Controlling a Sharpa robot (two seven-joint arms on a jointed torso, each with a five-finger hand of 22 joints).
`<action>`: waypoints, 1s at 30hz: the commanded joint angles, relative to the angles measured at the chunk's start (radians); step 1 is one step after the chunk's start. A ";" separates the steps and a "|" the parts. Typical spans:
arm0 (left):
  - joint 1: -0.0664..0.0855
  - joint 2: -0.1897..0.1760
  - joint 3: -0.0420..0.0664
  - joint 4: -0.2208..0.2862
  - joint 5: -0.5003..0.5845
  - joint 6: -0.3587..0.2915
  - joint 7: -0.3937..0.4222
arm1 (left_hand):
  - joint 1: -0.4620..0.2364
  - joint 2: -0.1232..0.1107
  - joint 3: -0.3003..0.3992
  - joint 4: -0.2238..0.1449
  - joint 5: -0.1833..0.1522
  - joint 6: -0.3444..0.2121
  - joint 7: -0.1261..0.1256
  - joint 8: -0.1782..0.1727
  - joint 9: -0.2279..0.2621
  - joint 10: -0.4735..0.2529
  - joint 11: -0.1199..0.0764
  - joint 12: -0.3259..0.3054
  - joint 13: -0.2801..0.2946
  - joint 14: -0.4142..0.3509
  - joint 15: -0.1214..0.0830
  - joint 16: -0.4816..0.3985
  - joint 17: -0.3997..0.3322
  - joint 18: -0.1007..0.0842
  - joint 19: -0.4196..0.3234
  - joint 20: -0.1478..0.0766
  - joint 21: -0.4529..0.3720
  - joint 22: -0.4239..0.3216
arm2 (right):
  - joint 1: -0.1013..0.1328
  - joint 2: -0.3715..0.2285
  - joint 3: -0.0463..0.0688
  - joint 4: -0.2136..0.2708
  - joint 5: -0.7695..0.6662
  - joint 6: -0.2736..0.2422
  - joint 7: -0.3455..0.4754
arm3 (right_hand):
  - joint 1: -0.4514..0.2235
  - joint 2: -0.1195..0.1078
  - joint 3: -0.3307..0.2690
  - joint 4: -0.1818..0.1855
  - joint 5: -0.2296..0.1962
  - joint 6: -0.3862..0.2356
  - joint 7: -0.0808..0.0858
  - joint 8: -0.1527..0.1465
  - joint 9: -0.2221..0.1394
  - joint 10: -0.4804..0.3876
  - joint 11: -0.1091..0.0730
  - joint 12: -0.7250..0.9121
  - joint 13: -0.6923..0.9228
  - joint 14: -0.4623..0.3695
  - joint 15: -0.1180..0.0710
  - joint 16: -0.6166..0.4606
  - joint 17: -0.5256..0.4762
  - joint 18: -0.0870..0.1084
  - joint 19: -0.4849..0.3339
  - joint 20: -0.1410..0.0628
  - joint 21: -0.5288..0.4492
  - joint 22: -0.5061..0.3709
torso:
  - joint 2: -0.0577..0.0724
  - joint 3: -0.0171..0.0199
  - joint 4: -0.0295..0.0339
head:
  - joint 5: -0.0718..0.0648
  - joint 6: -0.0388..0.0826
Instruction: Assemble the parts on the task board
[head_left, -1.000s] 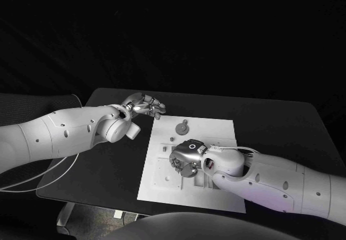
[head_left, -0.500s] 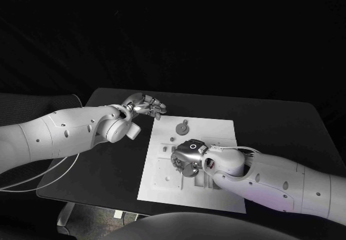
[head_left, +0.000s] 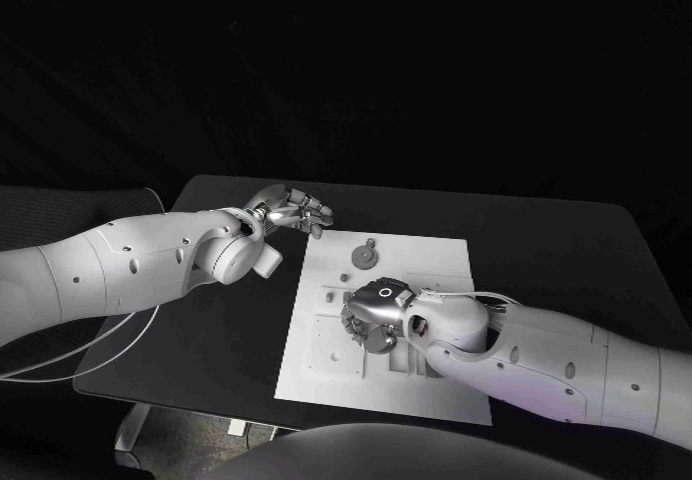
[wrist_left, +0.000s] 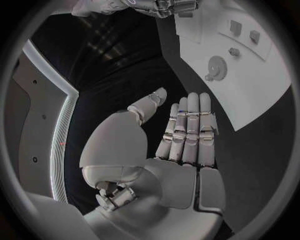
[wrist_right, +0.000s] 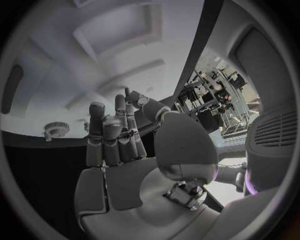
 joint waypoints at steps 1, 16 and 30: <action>0.001 0.003 0.001 0.003 0.006 0.003 0.006 | 0.008 0.006 0.002 -0.001 0.000 -0.009 -0.001 0.007 -0.001 0.002 0.003 -0.003 -0.001 0.007 -0.002 -0.005 0.002 0.011 0.006 0.000 -0.007 0.001 | -0.001 0.004 0.000 -0.001 -0.015 0.012 0.003 | -0.003 0.008 0.006 -0.002 0.003 0.009 0.001 0.004 0.001 0.008 -0.002 0.002 0.001 -0.001 -0.009 -0.006 0.000 0.023 0.001 -0.004 0.005 0.018 | 0.000 -0.0005 0.0005 | 0.000 -0.002; 0.001 0.000 0.001 0.005 0.006 0.004 0.006 | 0.008 0.006 0.002 -0.001 0.000 -0.009 -0.001 0.007 -0.001 0.002 0.003 -0.003 -0.002 0.007 -0.002 -0.006 0.004 0.010 0.006 0.000 -0.007 0.002 | -0.003 0.010 0.000 -0.008 -0.020 0.017 0.000 | -0.004 0.009 0.007 -0.002 0.003 0.008 0.001 0.004 0.001 0.008 -0.002 0.001 0.002 -0.001 -0.009 -0.006 0.000 0.023 0.001 -0.005 0.005 0.018 | 0.000 -0.0009 0.0005 | 0.004 -0.003; 0.002 0.000 0.001 0.006 0.006 0.004 0.004 | 0.009 0.006 0.002 -0.001 0.000 -0.009 -0.001 0.007 -0.001 0.003 0.003 -0.003 -0.002 0.007 -0.002 -0.007 0.005 0.010 0.007 0.000 -0.008 0.002 | -0.003 0.024 -0.005 -0.028 -0.022 0.039 -0.002 | -0.006 0.003 0.007 -0.002 0.003 -0.005 0.006 -0.001 -0.001 -0.004 0.002 -0.009 0.002 -0.004 -0.005 -0.007 0.001 0.023 -0.002 -0.005 0.004 0.018 | 0.000 -0.0001 -0.0008 | 0.006 -0.006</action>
